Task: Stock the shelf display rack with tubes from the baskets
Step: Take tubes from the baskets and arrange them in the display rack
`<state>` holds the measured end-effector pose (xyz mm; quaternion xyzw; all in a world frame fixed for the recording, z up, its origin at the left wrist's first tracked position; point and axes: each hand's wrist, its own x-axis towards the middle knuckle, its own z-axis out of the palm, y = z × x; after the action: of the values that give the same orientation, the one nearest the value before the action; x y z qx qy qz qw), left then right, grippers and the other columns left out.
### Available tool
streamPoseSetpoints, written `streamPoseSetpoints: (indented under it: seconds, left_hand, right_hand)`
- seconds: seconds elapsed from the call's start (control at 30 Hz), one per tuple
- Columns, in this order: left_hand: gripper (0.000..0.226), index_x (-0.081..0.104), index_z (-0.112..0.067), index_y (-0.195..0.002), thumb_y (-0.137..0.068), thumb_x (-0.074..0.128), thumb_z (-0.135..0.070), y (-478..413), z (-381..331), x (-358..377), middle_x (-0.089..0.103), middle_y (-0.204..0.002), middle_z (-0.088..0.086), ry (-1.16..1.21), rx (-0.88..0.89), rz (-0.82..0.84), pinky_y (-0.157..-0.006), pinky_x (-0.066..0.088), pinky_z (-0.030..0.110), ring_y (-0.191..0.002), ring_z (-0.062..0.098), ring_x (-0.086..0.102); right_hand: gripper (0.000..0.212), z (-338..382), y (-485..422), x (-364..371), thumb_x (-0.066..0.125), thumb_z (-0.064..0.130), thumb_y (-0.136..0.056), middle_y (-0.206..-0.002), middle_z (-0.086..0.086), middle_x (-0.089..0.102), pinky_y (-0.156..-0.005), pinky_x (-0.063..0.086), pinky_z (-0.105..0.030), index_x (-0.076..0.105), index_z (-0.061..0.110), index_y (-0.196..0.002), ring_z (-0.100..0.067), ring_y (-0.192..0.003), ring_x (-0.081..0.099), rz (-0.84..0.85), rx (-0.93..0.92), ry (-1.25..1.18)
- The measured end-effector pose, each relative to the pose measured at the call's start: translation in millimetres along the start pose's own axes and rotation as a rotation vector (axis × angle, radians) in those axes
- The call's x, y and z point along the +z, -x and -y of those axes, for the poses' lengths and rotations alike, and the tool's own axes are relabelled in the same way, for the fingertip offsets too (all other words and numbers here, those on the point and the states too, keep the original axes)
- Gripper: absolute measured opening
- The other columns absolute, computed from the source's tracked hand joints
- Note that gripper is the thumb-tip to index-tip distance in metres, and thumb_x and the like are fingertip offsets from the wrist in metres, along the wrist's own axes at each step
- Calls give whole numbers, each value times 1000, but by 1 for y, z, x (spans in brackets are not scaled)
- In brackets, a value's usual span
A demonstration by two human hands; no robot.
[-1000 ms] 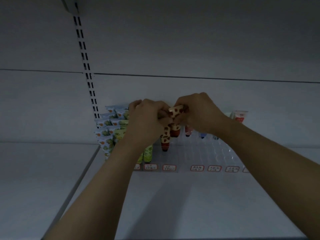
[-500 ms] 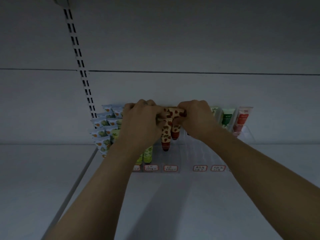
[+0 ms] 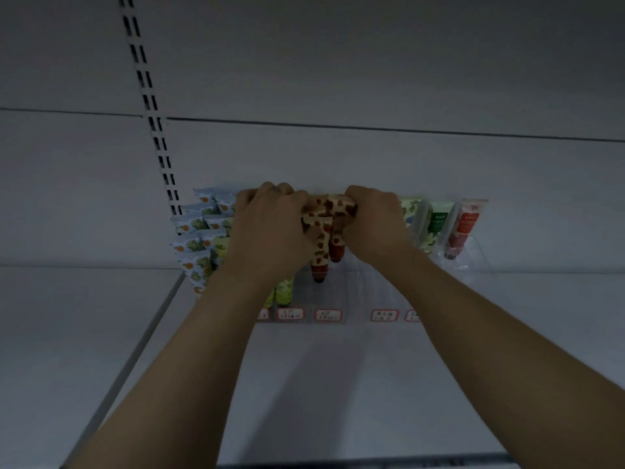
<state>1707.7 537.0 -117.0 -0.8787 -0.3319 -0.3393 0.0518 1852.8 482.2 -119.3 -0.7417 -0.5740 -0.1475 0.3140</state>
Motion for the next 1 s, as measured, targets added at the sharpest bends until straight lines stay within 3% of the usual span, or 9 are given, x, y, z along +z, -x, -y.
streamPoseSetpoints:
  seconds: [0.2,0.27,0.33,0.4,0.53,0.67,0.77,0.87,1.0]
  left_hand:
    - [26,62,-26,-113,-88,59,-33,0,1,4,61,-109,-1,-2,-4,-10,-99,29,36,-110,22,48]
    - [24,63,-25,-110,-87,58,-31,-2,2,5,62,-106,-1,0,5,-30,-98,29,37,-107,22,48]
    - [23,64,-25,-109,-89,56,-31,-3,1,6,62,-105,-1,11,-1,-35,-98,29,36,-107,21,49]
    - [22,64,-24,-109,-90,56,-33,-4,0,6,62,-107,-1,-1,-16,-43,-98,28,36,-108,21,48]
    - [22,65,-24,-108,-88,59,-31,-2,-1,6,63,-108,0,-3,-21,-56,-98,28,36,-109,22,49]
    - [22,67,-24,-106,-86,61,-29,-2,-1,7,65,-106,1,-29,-14,-59,-99,26,36,-109,23,49]
    - [22,69,-23,-104,-83,63,-25,-3,-1,7,66,-103,3,-36,-26,-74,-97,26,35,-106,25,50]
    - [20,71,-21,-102,-83,63,-23,-5,-3,3,66,-100,7,-34,-40,-83,-96,29,37,-105,29,51]
    - [19,69,-23,-102,-85,61,-24,-7,-2,5,65,-104,5,-8,-66,-53,-96,27,36,-109,27,49]
  right_hand:
    - [14,-20,8,-8,60,7,-81,-69,-10,57,-49,23,-30,51,6,-70,-23,-65,53,-52,72,2]
    - [11,-21,11,-9,58,4,-82,-75,-15,62,-51,25,-28,52,8,-74,-27,-69,56,-14,-6,53]
    - [8,-16,9,-7,56,1,-83,-81,-18,67,-56,29,-25,64,3,-84,-31,-73,61,34,-122,106]
    - [16,-11,1,-2,54,-1,-78,-75,-19,67,-60,35,-25,68,1,-86,-33,-65,63,37,-224,121]
    - [10,-7,-12,-5,54,7,-81,-78,-15,65,-62,34,-28,63,4,-78,-21,-66,49,169,-225,217]
    - [12,-6,-11,-7,54,8,-84,-78,-11,58,-59,34,-27,56,5,-72,-21,-71,48,220,-180,290]
    - [25,0,-16,-3,56,8,-83,-72,-6,47,-48,25,-25,40,10,-65,-18,-65,42,238,-181,380]
    - [32,5,-23,-9,58,8,-81,-59,-2,41,-47,27,-23,36,10,-57,-12,-51,34,290,-204,424]
    - [35,4,-21,-4,57,9,-82,-58,-4,34,-63,37,-31,32,12,-57,-13,-51,26,311,-235,457]
